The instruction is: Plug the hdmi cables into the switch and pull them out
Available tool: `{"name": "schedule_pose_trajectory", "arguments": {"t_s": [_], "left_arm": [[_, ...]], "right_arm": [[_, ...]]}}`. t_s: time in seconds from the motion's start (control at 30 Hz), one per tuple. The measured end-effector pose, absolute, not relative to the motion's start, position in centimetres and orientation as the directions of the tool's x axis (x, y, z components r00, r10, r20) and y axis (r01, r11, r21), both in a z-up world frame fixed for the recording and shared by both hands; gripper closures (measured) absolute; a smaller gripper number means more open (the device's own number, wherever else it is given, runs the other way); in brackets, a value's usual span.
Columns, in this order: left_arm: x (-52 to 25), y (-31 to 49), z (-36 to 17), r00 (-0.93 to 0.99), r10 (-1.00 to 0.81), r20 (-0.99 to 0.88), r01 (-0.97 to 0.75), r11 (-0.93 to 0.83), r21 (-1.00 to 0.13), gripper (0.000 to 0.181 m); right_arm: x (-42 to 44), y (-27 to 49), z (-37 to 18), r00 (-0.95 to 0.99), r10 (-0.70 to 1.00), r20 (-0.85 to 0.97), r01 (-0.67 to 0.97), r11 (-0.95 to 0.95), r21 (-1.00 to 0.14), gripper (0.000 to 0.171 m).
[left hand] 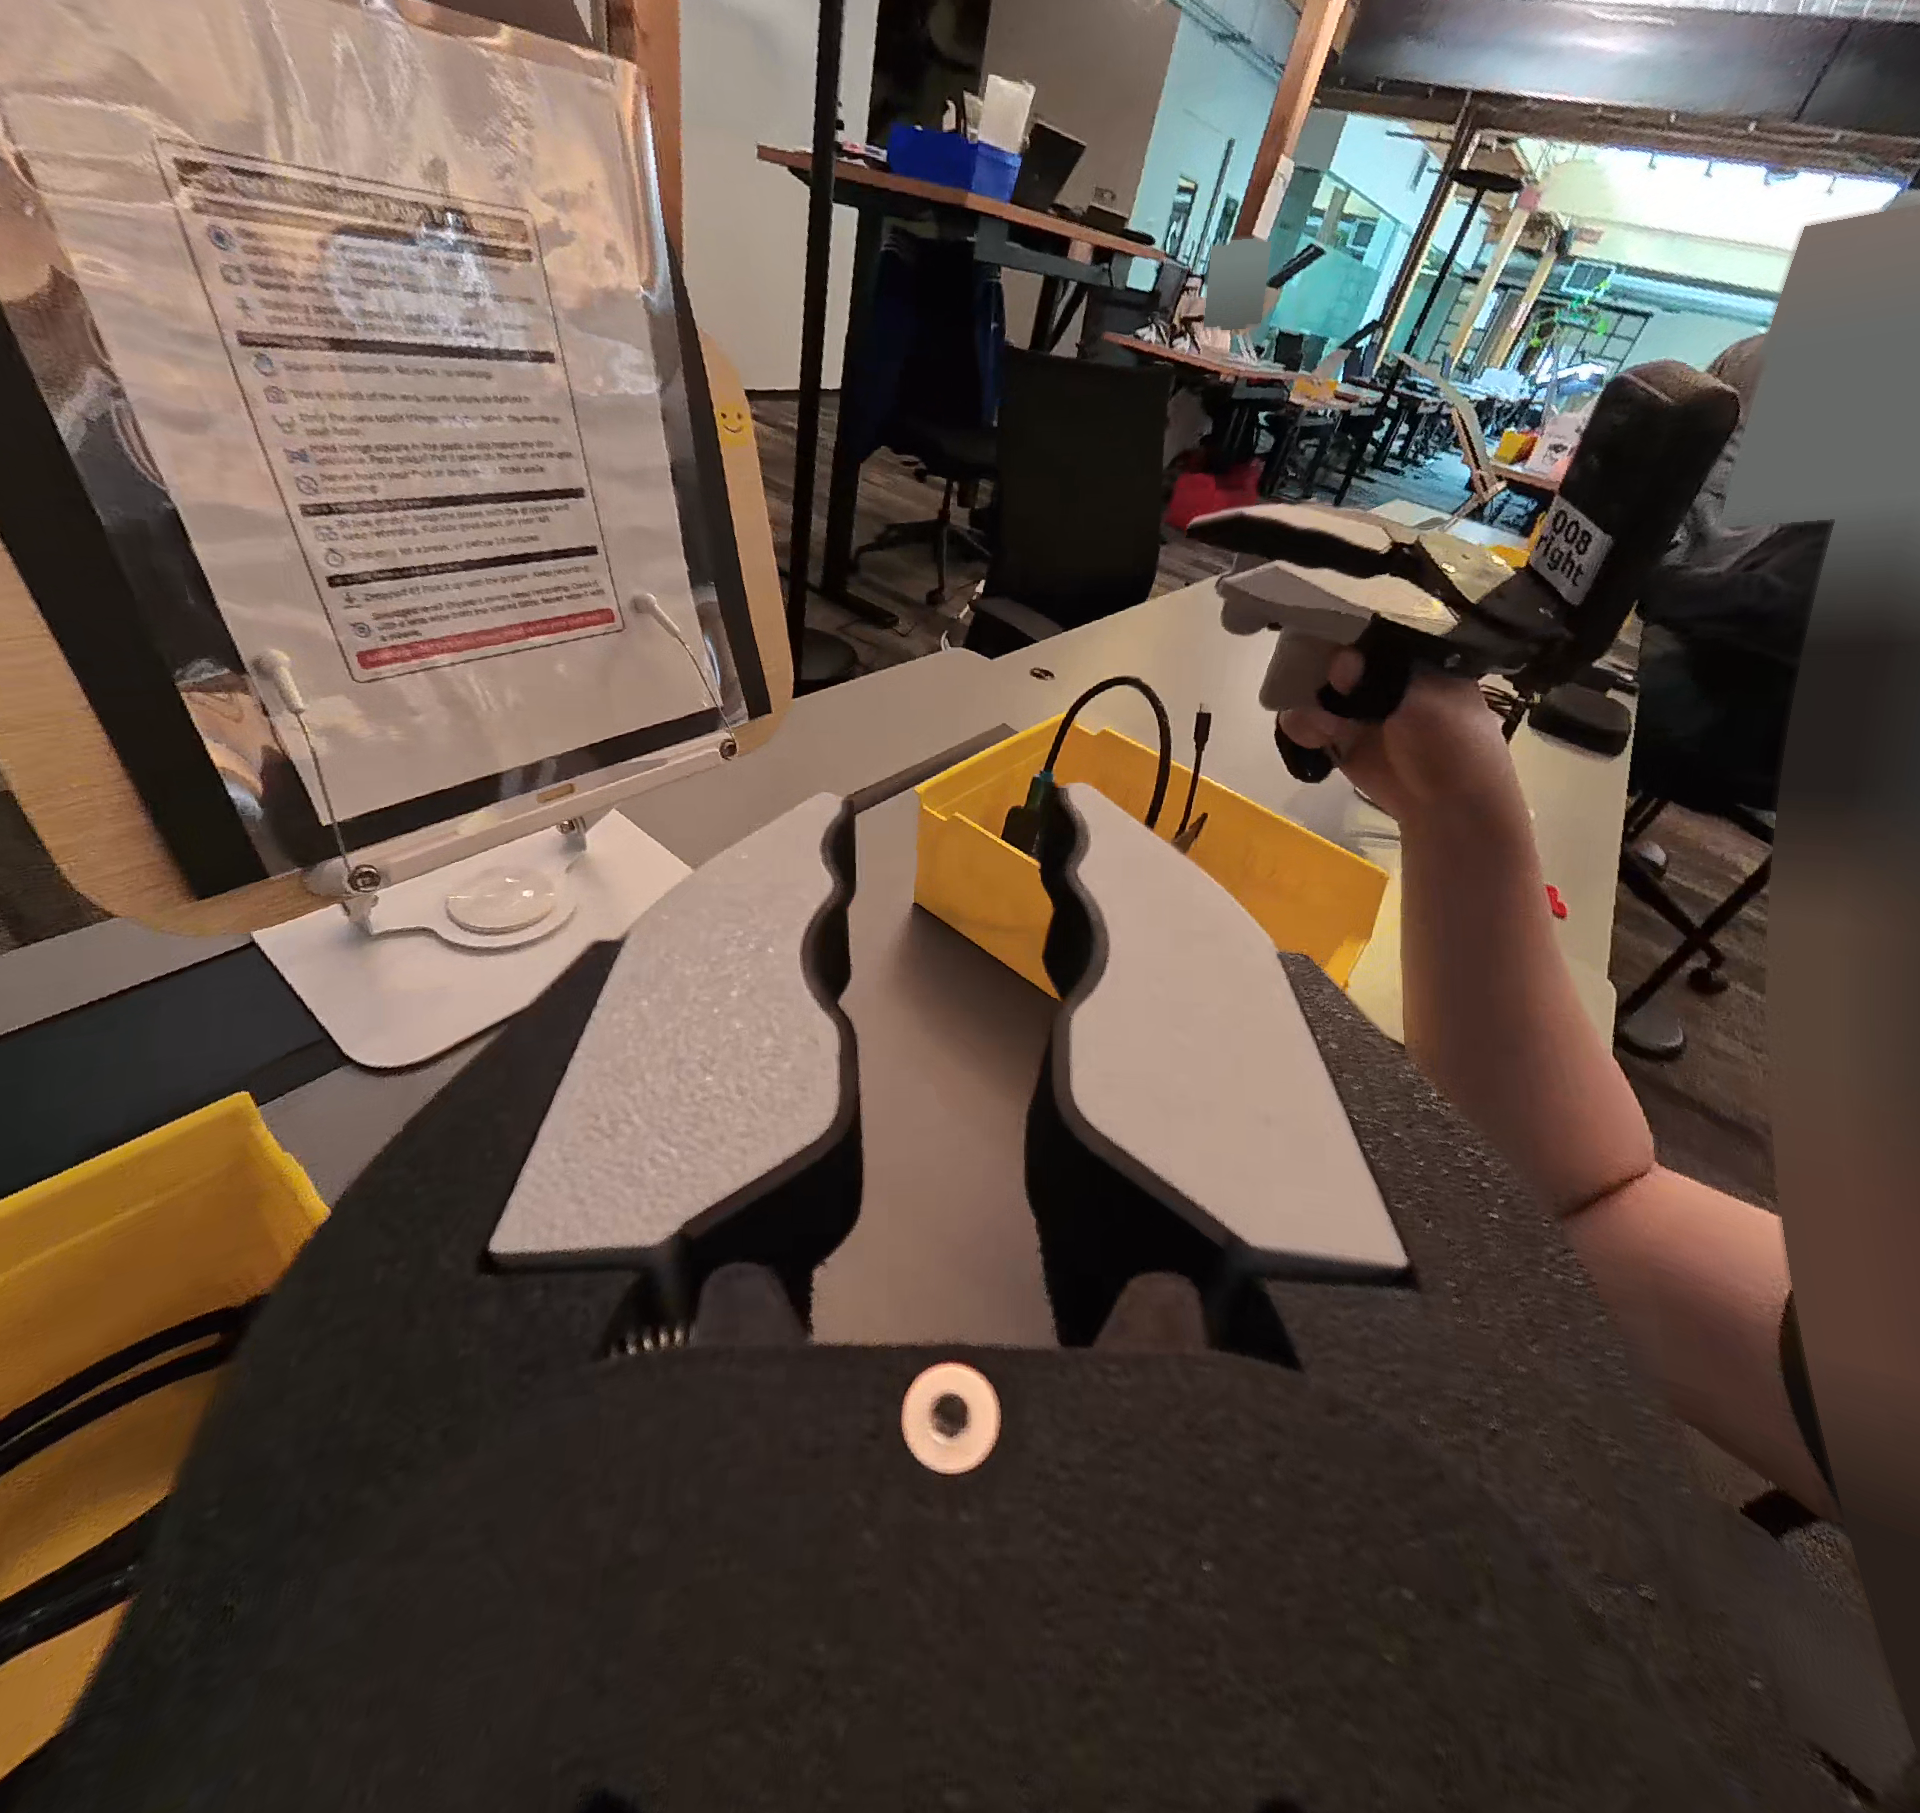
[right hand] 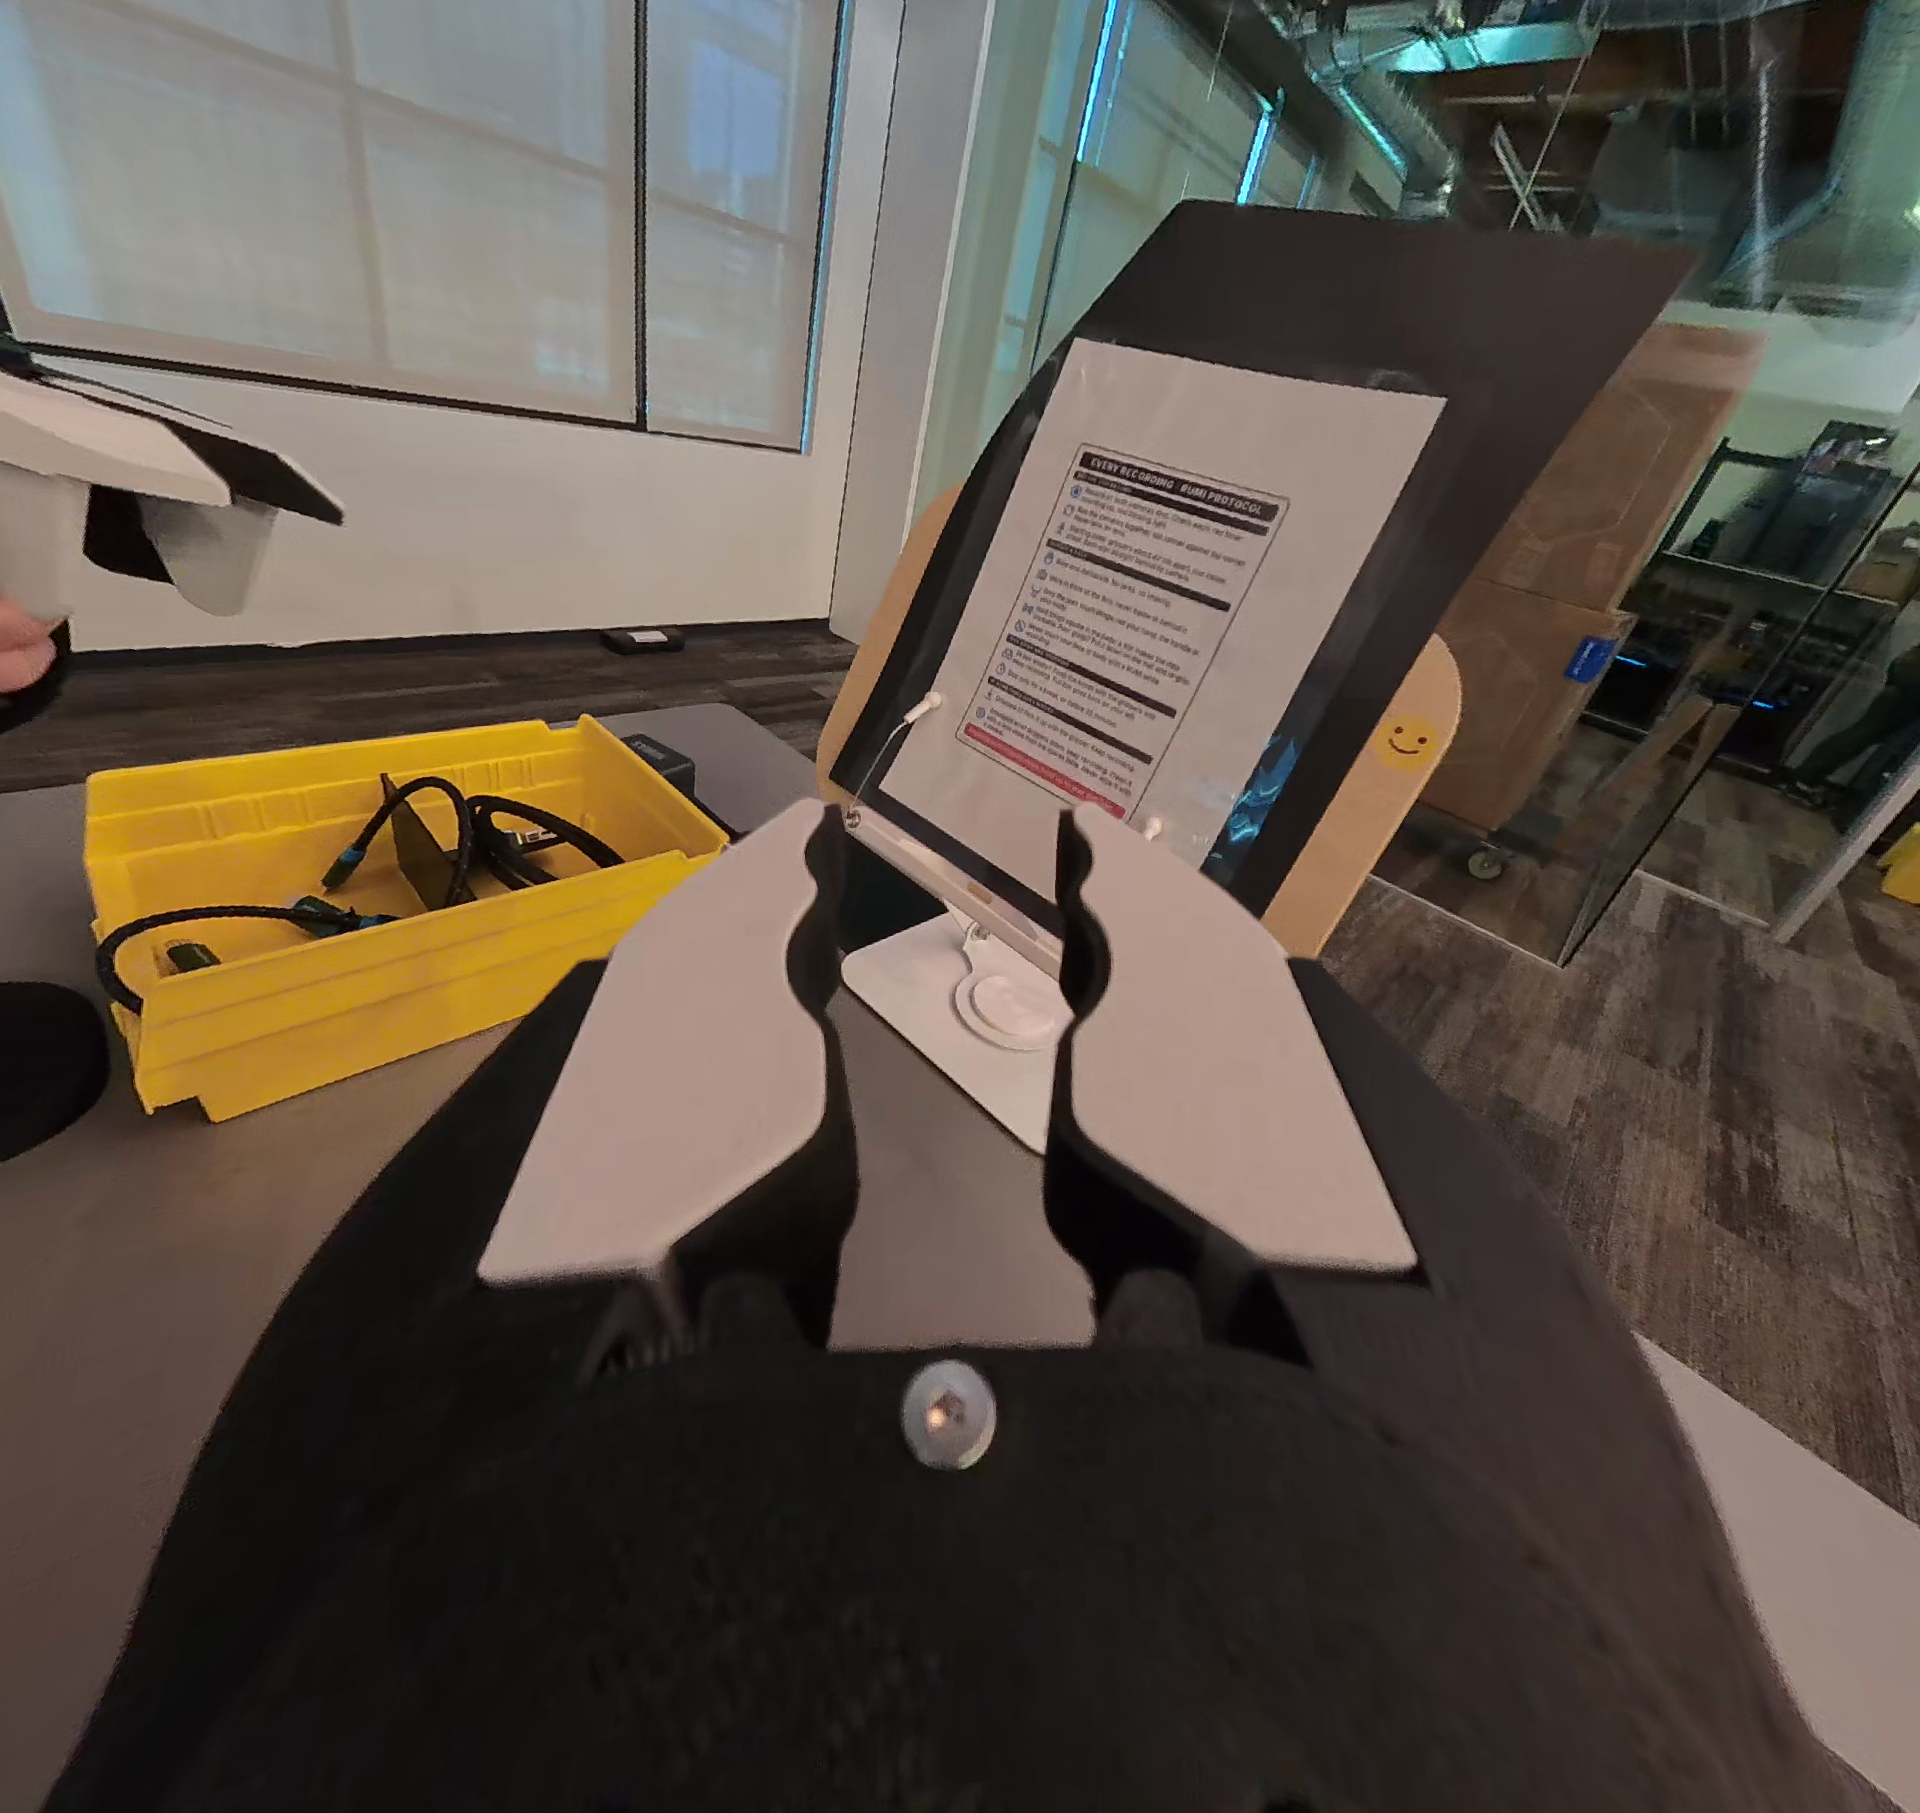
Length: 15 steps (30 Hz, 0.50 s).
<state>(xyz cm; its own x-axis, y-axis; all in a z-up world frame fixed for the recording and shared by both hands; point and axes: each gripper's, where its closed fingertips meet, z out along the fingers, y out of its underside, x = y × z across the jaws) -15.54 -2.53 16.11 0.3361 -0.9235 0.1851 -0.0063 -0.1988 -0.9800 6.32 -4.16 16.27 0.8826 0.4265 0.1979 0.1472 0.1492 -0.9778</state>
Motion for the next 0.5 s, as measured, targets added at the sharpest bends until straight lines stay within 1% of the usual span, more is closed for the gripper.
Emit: {"name": "schedule_pose_trajectory", "arguments": {"t_s": [0.23, 0.4, 0.5], "left_arm": [[-16.9, -1.9, 16.0, 0.358, -0.915, 0.185, -0.005, -0.2, -0.98, 0.148], [-16.6, -0.8, 14.6, 0.416, -0.897, 0.149, -0.082, -0.2, -0.976, 0.148], [-16.3, 0.4, 13.5, 0.457, -0.886, 0.075, -0.154, -0.162, -0.975, 0.148]], "right_arm": [[4.6, -4.6, 16.4, 0.851, 0.454, 0.264, 0.199, 0.186, -0.962, 0.132], [4.1, -4.3, 15.7, 0.827, 0.471, 0.308, 0.253, 0.178, -0.951, 0.132], [4.3, -4.3, 15.8, 0.819, 0.487, 0.305, 0.247, 0.181, -0.952, 0.132]]}}
